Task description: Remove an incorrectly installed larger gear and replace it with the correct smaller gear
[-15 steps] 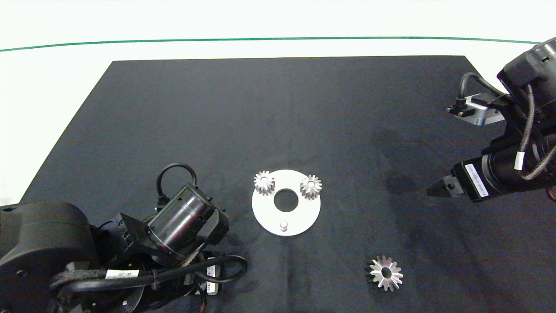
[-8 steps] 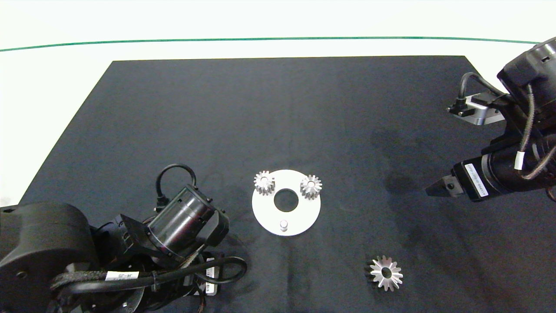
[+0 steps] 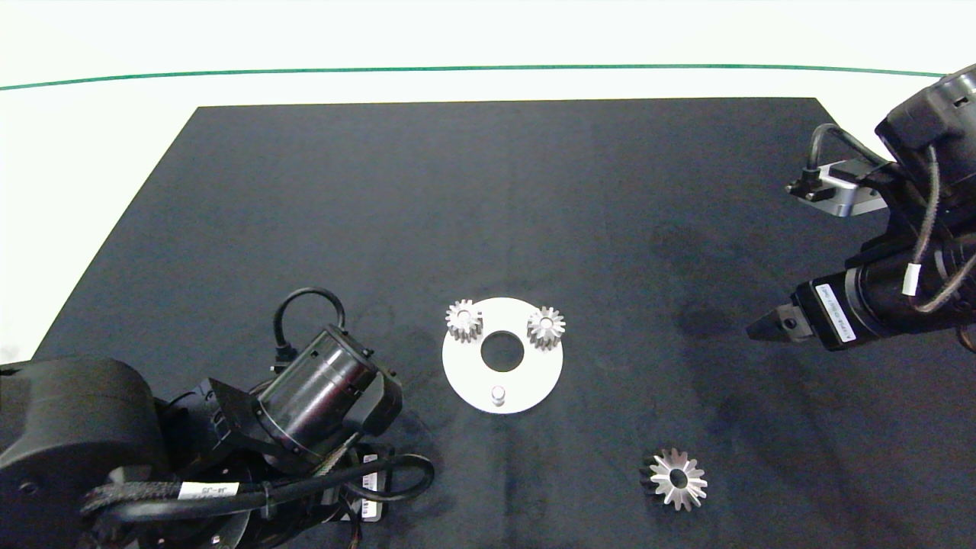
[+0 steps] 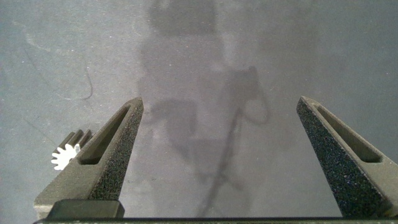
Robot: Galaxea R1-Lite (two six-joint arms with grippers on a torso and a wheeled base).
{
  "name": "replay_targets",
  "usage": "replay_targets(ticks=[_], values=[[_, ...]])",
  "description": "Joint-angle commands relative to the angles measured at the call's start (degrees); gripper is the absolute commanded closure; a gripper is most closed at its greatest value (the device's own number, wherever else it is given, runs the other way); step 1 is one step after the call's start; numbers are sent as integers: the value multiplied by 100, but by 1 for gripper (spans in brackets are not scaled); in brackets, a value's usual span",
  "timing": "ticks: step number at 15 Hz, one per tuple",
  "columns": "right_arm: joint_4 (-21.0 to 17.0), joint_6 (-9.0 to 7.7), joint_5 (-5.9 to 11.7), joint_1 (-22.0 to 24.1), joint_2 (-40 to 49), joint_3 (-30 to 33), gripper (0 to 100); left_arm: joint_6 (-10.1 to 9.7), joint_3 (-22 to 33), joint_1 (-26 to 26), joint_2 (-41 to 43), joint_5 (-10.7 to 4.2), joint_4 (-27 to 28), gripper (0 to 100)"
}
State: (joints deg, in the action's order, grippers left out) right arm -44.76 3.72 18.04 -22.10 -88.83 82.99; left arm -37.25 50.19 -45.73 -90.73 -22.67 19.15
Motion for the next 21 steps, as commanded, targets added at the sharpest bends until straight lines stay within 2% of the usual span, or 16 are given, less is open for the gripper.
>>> replay_targets(ticks=[1,2,3,4,6,9,14,17,21], values=[[-24,-3,15,136,94,33,0,8,52,-33,73,-18,10,80],[-24,-3,15,145,200,33,0,140,88,-33,179,-18,10,83],[-24,-11,6,154,252,33,0,386,158,-33,311,-18,10,84],[-24,-20,6,171,261,41,0,482,351,-68,346,-18,36,84],[-32,-11,6,189,411,41,0,500,817,-314,293,-18,106,84],[-32,-126,6,400,727,24,0,482,1722,-639,-6,-35,1082,84],[-41,-258,6,540,1061,-2,0,491,2865,-859,-735,-44,1688,84],[-59,-302,15,602,1237,-2,0,491,3313,-973,-1201,-158,1706,84],[-50,-354,6,769,1298,6,0,491,3920,-1114,-1649,-343,2075,84]])
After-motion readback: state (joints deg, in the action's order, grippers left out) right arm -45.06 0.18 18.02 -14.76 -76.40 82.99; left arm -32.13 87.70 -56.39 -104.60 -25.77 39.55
